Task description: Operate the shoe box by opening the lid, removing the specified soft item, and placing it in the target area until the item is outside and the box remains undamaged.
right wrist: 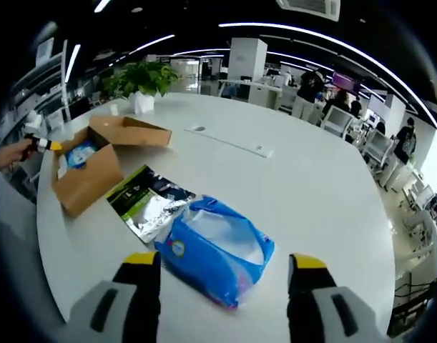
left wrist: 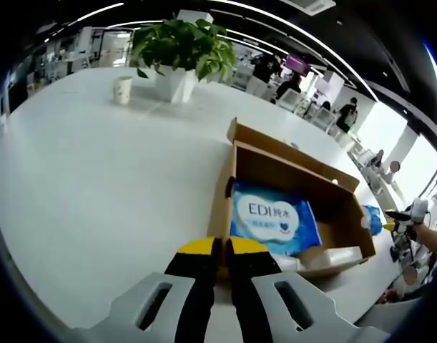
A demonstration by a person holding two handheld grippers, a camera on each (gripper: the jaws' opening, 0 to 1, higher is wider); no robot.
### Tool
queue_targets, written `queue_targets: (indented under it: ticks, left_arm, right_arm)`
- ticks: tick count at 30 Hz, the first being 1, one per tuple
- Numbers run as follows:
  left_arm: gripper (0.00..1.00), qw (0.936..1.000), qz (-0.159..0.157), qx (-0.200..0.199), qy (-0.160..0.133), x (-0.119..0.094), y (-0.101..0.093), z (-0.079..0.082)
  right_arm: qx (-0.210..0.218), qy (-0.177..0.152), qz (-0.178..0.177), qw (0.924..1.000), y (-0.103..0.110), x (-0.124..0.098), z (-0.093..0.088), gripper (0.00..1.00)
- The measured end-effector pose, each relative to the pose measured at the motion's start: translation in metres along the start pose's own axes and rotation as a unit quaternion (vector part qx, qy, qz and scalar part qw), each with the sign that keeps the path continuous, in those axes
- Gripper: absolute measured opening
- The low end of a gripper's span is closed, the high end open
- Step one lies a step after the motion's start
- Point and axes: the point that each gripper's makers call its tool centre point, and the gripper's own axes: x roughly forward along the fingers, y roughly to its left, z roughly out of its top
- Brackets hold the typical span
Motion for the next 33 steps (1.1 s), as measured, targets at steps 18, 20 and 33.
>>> queue_targets:
  ticks: [18, 20, 33]
  left_arm:
    - [0.04, 1.0000, -0.001, -0.002, 0.000, 0.000, 0.000, 0.000]
    - [0.04, 1.0000, -0.002, -0.002, 0.000, 0.000, 0.000, 0.000]
    - [0.04, 1.0000, -0.002, -0.004, 0.000, 0.000, 0.000, 0.000]
  right_arm:
    - [-0.020, 0.029, -0.028, 0.9990, 0.006, 0.020, -0.034, 0.70]
    - [-0.030, 0.032, -0.044, 0.9981, 0.000, 0.021, -0.034, 0.69]
    - [-0.015, 0.055, -0.058, 0.9967, -0.016, 0.030, -0.041, 0.65]
